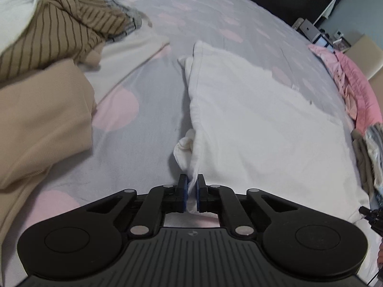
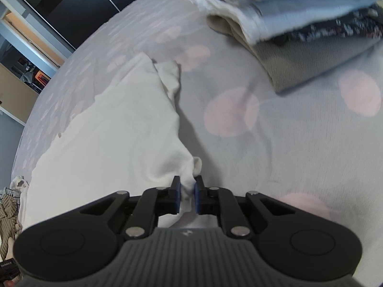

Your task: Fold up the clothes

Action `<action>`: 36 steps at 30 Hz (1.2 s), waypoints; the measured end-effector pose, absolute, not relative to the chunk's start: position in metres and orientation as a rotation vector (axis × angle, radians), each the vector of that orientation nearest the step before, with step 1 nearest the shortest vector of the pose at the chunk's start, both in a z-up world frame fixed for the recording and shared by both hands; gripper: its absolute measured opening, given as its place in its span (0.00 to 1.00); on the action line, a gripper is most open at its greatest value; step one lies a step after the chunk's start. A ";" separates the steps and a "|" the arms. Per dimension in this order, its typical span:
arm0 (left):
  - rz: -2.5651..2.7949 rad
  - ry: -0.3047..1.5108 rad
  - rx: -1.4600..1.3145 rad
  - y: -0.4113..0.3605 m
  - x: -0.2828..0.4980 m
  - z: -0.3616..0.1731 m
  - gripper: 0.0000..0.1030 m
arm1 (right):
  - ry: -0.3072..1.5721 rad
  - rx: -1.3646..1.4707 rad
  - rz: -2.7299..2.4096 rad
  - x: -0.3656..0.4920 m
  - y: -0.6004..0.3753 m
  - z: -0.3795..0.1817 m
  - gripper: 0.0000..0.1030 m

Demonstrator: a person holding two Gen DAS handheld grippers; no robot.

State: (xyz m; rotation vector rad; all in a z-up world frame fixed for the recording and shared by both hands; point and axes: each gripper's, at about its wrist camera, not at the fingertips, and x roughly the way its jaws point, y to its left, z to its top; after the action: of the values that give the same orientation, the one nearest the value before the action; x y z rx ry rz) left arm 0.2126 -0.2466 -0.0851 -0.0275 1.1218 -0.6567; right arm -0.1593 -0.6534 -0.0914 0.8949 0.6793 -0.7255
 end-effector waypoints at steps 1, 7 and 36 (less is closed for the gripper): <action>-0.659 1.119 -0.030 -0.246 0.213 -0.079 0.04 | 0.680 0.889 -0.725 -0.159 -0.653 -0.086 0.11; -0.677 1.072 0.004 -0.241 0.208 -0.043 0.03 | 0.703 0.815 -0.714 -0.157 -0.644 -0.051 0.11; -0.647 1.125 0.224 -0.067 0.104 0.009 0.03 | 0.982 0.719 -0.469 -0.277 -0.452 -0.028 0.10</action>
State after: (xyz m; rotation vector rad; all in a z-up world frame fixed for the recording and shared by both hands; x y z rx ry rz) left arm 0.1045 -0.0667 0.0093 0.2243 1.1250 -0.6467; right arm -0.2768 -0.4519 -0.0277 0.7187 0.9817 -0.4686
